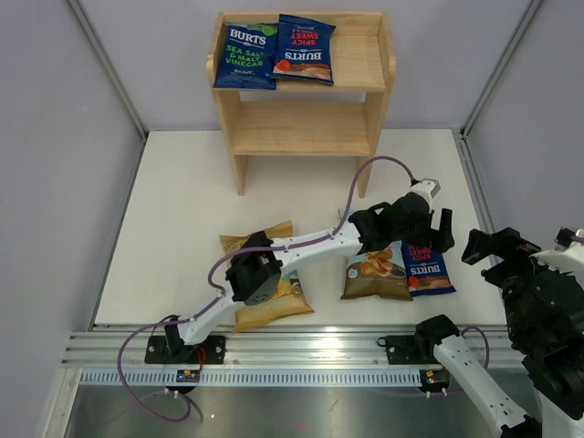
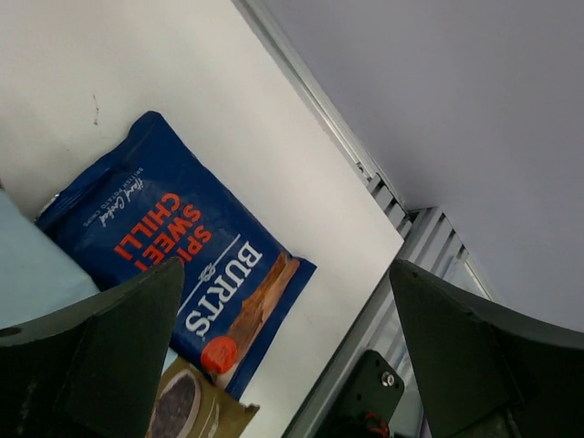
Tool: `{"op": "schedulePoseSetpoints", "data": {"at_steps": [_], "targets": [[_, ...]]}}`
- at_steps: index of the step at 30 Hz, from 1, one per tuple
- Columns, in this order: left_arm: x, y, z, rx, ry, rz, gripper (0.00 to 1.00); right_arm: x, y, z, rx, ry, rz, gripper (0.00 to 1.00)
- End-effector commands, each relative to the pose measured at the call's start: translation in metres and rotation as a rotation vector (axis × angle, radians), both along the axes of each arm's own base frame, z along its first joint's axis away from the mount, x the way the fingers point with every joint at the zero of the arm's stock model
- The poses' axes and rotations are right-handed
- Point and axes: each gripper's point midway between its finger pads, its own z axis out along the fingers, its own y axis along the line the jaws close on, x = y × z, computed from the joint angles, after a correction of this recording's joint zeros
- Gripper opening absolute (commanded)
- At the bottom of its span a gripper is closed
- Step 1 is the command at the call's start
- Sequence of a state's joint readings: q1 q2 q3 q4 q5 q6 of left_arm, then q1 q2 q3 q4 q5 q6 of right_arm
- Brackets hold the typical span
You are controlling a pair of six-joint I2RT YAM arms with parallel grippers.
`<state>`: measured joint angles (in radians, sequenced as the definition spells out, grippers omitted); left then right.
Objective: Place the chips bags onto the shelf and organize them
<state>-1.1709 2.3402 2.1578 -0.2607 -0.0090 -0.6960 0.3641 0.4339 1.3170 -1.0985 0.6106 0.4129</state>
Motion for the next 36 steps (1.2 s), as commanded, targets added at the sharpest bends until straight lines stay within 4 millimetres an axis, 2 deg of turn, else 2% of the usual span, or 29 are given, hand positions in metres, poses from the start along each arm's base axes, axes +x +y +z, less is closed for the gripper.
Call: {"op": "schedulePoseSetpoints", "data": {"at_steps": [1, 5, 8, 12, 14, 15, 19, 24, 26, 32, 34, 36], "targets": [[0.009, -0.019, -0.018, -0.024, 0.078, 0.011, 0.99, -0.009, 0.000, 0.008, 0.001, -0.050, 0.026, 0.99], [0.016, -0.023, -0.047, 0.002, 0.117, 0.017, 0.99, -0.010, 0.003, 0.005, 0.012, -0.056, 0.045, 1.00], [0.024, -0.014, -0.064, 0.056, 0.128, 0.053, 0.99, -0.008, 0.005, 0.001, 0.010, -0.037, 0.053, 1.00], [0.036, 0.012, -0.093, 0.171, 0.140, 0.150, 0.99, -0.007, 0.009, 0.001, 0.024, -0.043, 0.070, 1.00], [0.040, 0.022, -0.094, 0.203, 0.137, 0.193, 0.99, -0.006, 0.010, 0.001, 0.032, -0.044, 0.070, 0.99], [0.040, 0.031, -0.106, 0.239, 0.143, 0.215, 0.99, -0.006, 0.010, 0.001, 0.030, -0.044, 0.072, 0.99], [0.038, 0.045, -0.112, 0.265, 0.145, 0.265, 0.99, -0.006, 0.010, -0.002, 0.030, -0.040, 0.072, 0.99], [0.039, 0.057, -0.095, 0.264, 0.104, 0.306, 0.99, -0.006, 0.009, -0.004, 0.018, -0.029, 0.069, 0.99], [0.040, 0.060, -0.099, 0.270, 0.113, 0.314, 0.99, -0.006, 0.009, -0.004, 0.019, -0.031, 0.070, 0.99], [0.044, 0.041, -0.116, 0.227, 0.169, 0.281, 0.98, -0.010, 0.010, -0.002, 0.024, -0.044, 0.083, 1.00], [0.045, 0.035, -0.122, 0.214, 0.189, 0.281, 0.94, -0.011, 0.010, 0.000, 0.022, -0.045, 0.086, 0.99], [0.046, 0.031, -0.124, 0.191, 0.212, 0.280, 0.83, -0.012, 0.010, 0.000, 0.019, -0.045, 0.091, 1.00]]}}
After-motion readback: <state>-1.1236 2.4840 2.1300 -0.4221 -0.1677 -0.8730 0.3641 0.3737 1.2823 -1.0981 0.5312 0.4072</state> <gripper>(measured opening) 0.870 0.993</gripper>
